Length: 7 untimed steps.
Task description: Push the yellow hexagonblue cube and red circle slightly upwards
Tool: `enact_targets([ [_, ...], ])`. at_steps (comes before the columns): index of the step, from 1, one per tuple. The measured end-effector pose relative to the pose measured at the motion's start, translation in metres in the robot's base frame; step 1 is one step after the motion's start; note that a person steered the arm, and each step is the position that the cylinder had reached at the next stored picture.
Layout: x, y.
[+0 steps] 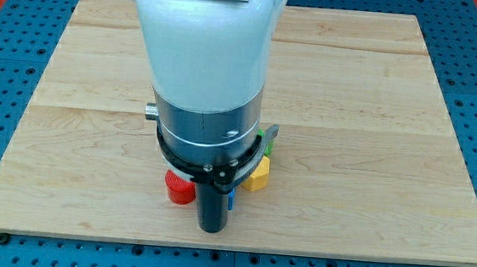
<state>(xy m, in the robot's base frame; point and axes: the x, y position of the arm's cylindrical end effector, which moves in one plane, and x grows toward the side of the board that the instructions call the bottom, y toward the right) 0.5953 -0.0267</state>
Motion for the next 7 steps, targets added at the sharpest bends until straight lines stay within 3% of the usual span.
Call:
enact_targets([
  [3,-0.011,0.001],
  [5,0.023,-0.010],
  [7,0.006,-0.089],
])
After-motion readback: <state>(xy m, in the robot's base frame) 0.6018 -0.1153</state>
